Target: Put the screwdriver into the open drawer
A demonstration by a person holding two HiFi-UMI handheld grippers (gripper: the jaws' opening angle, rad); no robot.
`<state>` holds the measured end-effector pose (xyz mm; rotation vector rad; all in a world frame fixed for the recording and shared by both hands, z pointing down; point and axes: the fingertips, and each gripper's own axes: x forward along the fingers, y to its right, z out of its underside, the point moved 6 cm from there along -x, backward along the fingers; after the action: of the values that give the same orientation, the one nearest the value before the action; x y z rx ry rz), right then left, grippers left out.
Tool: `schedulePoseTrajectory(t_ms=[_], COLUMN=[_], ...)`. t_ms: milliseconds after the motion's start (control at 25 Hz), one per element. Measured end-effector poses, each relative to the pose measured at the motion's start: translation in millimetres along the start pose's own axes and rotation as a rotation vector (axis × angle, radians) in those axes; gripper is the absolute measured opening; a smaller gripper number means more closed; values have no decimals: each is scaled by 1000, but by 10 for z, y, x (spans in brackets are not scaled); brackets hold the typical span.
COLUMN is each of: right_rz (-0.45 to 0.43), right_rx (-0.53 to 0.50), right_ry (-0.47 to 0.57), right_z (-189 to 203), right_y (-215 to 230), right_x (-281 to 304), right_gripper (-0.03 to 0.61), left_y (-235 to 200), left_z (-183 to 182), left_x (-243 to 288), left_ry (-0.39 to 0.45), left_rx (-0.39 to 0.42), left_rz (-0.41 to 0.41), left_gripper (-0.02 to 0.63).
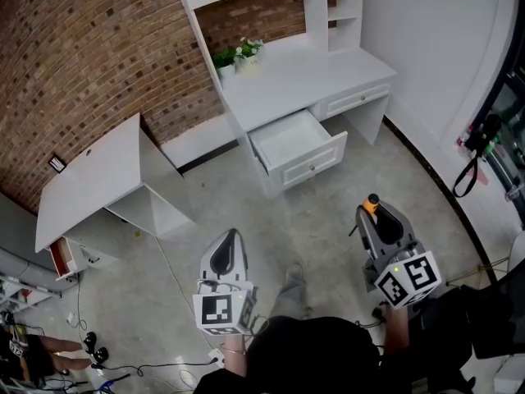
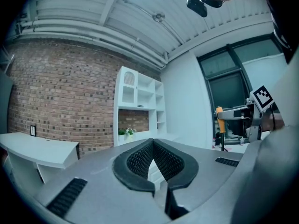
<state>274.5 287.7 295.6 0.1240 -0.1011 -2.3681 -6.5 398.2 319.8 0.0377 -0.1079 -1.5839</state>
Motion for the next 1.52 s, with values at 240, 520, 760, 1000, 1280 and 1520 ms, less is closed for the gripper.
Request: schedulePoseTrajectory(t_ms=[240, 520, 760, 1000, 1280, 1520], right_rz=[18, 51, 77, 90, 102, 98], right_rx=[0, 11, 18, 31, 45, 76], right_ry=[-10, -26, -41, -49, -63, -80], right_z=[27, 57, 91, 163, 231, 306], right_y=[201, 486, 691, 831, 1018, 1159], right_x=[480, 1119, 1650, 2051, 2400, 2693], right_gripper=[114, 114, 114, 114, 114, 114], left_y=[-184, -457, -708, -877, -930, -995], left_z=[19, 12, 33, 81, 192, 305], left_x=[580, 1358, 1911, 2352, 2742, 2974], left_ry=[3, -3, -10, -10, -35, -68], left_rx=[-7, -13, -27, -30, -46, -72], left_rz=[33, 73, 95, 121, 152, 146], left_gripper=[9, 9, 9, 9, 8, 9])
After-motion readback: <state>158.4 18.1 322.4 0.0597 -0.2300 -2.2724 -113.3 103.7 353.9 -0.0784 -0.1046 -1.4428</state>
